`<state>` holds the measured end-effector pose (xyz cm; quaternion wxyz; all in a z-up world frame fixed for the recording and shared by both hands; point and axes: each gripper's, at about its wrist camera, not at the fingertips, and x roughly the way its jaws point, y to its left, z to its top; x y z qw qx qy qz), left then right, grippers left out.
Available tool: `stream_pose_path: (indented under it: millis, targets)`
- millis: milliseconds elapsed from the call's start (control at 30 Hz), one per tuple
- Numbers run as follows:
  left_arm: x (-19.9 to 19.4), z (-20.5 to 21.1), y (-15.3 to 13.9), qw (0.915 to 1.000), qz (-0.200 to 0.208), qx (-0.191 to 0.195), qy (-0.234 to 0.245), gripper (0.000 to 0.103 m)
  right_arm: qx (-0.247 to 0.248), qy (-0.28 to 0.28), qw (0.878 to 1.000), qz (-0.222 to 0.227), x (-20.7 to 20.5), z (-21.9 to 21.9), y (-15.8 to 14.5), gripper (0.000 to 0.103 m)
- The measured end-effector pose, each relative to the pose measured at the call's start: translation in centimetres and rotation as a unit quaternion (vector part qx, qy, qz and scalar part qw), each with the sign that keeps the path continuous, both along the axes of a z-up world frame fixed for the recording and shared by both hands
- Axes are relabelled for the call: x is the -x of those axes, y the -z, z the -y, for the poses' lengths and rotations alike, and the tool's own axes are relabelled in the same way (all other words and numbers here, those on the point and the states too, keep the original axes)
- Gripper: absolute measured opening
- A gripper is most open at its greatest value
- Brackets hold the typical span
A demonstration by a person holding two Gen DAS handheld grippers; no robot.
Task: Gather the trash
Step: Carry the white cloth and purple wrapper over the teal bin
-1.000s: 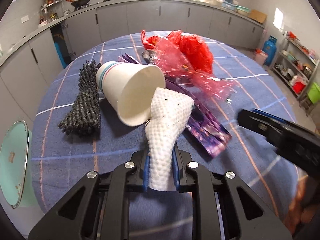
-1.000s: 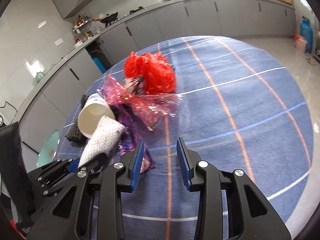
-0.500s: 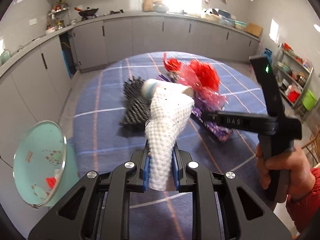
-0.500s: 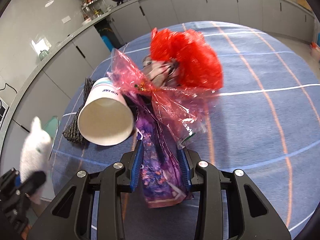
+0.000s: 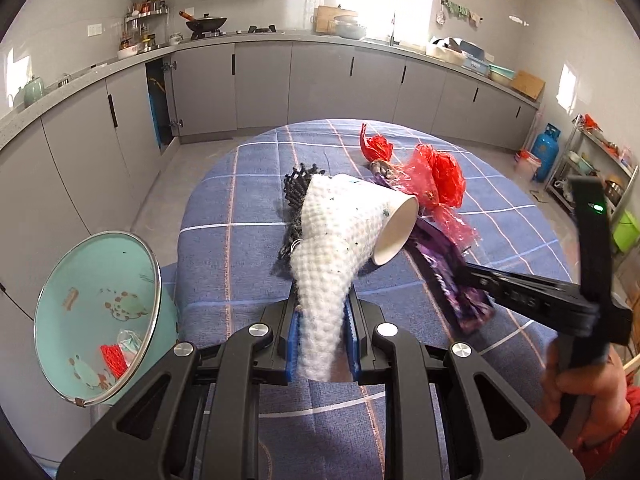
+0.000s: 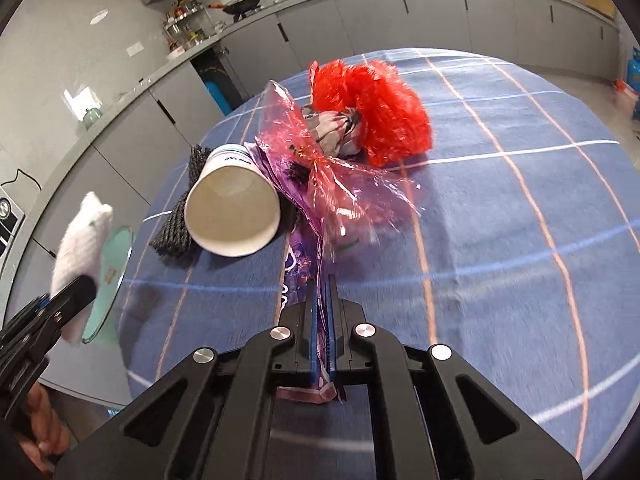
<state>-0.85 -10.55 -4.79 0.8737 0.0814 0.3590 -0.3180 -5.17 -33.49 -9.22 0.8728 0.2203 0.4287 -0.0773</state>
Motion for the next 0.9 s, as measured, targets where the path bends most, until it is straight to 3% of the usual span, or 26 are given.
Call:
stream_pose_path:
  millis: [167,400,633,900]
  targets:
    - [0.1,-0.3,0.0,1.0,-0.001,0.004,-0.004,0.019,0.007,0.008,1.0,0.01,2.3,0.0,-1.3,0.004]
    - [0.1,-1.4,-0.9,0.9995,0.001,0.02,-0.026,0.019,0.005,0.024,0.997,0.069,4.8,-0.8,-5.0,0.004]
    - [0.0,-3.3,-2.1,0.998,0.02,0.031,-0.052,0.019,0.018,-0.008,0.995,0.096,3.0,-3.4,-7.4,0.004]
    - [-1.4,-7.3,-2.8,0.992,0.036,0.021,-0.119,0.019,0.022,-0.067,0.991,0.116,-0.5,-8.1,-9.0,0.004]
